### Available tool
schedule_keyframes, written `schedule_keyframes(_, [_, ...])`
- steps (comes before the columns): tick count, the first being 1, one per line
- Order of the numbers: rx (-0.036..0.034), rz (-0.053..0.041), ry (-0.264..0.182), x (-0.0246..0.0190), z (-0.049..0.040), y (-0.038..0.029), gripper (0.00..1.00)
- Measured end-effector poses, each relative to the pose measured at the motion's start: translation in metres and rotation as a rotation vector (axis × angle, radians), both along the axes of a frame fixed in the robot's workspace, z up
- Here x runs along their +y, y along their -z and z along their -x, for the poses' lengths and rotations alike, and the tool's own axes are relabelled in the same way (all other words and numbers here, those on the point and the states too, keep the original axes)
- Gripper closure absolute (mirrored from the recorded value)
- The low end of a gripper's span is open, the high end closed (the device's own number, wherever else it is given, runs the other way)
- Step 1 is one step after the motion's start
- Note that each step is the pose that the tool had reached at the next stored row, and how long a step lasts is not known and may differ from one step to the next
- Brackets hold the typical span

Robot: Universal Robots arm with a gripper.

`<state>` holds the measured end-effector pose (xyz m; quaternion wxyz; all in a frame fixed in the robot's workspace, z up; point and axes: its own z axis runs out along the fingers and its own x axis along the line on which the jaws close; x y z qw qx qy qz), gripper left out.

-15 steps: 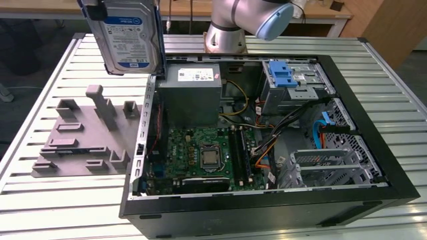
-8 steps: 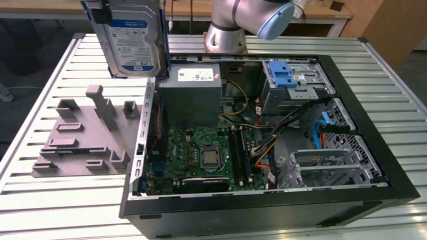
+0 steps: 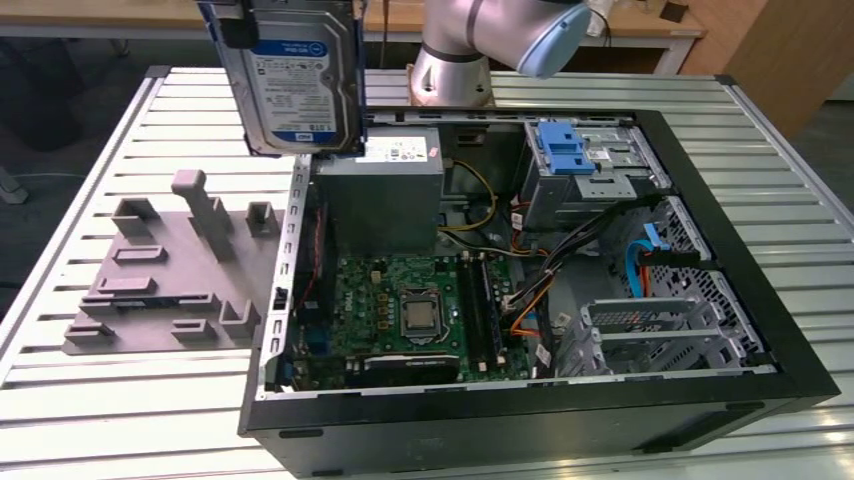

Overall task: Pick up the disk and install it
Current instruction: 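Pick up the disk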

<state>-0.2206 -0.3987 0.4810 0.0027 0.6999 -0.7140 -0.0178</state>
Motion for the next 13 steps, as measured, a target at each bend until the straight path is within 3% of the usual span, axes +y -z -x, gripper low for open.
schedule_keyframes(9, [0.0008,0.0001,0.000,0.0000,-0.0255,0.0000,0.64])
schedule_keyframes(13, [0.0008,0.0000,0.000,-0.0001,-0.0318,0.0000,0.64])
